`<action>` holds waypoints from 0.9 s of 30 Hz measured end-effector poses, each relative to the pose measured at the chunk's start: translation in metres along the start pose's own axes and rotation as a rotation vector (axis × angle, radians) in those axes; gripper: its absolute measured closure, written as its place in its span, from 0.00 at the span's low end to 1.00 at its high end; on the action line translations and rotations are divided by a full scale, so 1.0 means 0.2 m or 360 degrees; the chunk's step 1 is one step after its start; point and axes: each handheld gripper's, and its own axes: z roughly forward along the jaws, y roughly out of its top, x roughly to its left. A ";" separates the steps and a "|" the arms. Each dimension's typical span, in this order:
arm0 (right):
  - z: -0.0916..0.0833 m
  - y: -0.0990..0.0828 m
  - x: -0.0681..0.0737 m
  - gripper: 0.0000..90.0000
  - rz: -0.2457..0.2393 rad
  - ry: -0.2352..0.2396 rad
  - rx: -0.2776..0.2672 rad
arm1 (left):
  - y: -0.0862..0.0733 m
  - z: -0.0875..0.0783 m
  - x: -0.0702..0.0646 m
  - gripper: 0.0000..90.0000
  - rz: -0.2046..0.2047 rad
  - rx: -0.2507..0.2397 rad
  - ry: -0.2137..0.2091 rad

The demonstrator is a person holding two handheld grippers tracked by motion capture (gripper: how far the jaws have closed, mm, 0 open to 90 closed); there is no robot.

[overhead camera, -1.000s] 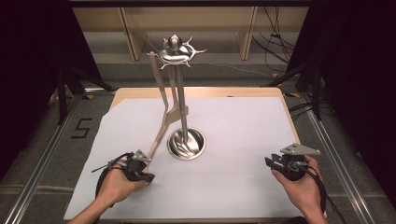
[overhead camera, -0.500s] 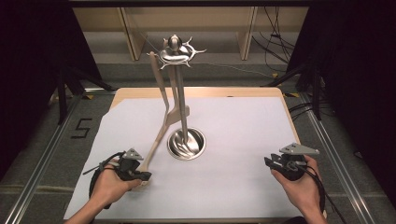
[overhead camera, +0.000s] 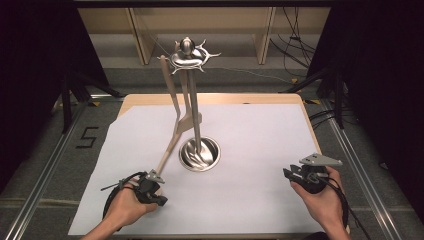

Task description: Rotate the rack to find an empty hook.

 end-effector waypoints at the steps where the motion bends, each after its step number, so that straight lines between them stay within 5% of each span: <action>1: 0.00 0.00 0.00 0.75 0.0001 0.0001 0.0002 | 0.00 0.00 0.00 0.99 0.0006 0.0003 0.0006; 6: 0.01 0.00 -0.01 0.75 -0.0006 0.0051 -0.0004 | -0.02 -0.05 0.03 1.00 0.0024 0.0026 0.0105; 9: 0.00 0.00 -0.01 0.75 -0.0008 0.0008 -0.0005 | -0.04 -0.07 0.07 0.99 -0.0022 0.0026 0.0082; 10: 0.00 -0.01 0.00 0.75 0.0054 0.0015 0.0000 | -0.04 -0.08 0.07 0.99 -0.0017 0.0030 0.0092; 11: 0.01 -0.01 -0.01 0.75 -0.0008 0.0005 -0.0019 | -0.04 -0.09 0.08 0.99 -0.0024 0.0025 0.0104; 18: 0.00 -0.01 0.00 0.75 0.0047 0.0011 0.0001 | -0.06 -0.12 0.11 0.99 -0.0042 0.0020 0.0127; 27: 0.00 -0.01 -0.01 0.75 0.0017 0.0013 0.0006 | -0.05 -0.10 0.10 0.96 -0.0070 -0.0022 -0.0041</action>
